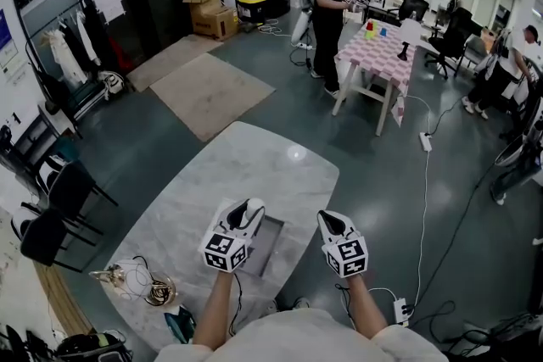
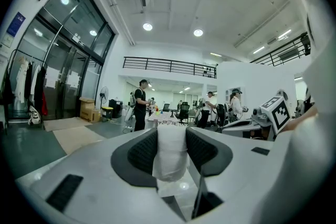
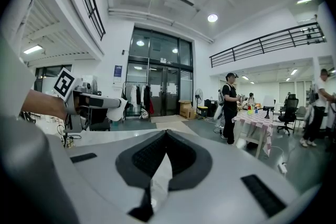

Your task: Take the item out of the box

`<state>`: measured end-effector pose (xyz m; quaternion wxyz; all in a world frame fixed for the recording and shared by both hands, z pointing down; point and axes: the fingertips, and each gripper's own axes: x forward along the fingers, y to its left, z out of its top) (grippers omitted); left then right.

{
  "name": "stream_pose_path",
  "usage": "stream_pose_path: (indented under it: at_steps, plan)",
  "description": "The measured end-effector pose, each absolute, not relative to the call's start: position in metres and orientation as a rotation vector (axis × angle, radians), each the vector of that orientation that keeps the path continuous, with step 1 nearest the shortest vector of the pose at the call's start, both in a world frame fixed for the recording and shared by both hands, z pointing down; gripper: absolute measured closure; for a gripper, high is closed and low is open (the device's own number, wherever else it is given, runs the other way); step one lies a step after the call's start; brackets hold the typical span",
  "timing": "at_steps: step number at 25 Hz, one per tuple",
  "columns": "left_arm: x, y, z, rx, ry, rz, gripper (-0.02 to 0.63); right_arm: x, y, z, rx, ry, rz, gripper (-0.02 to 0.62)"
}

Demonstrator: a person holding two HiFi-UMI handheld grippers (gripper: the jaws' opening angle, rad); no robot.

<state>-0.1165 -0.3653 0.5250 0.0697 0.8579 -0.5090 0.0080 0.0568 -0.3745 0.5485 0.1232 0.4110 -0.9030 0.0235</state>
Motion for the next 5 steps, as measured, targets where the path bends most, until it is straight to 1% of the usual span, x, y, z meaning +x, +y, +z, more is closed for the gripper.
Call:
stream_pose_path:
  at_steps: [5]
  plan:
    - [-0.1187,-0.3622,0.5289,2.582,-1.53,0.036,0.439,0.0543,-0.3718,0.5534,1.197,-2.627,0.064,0.594]
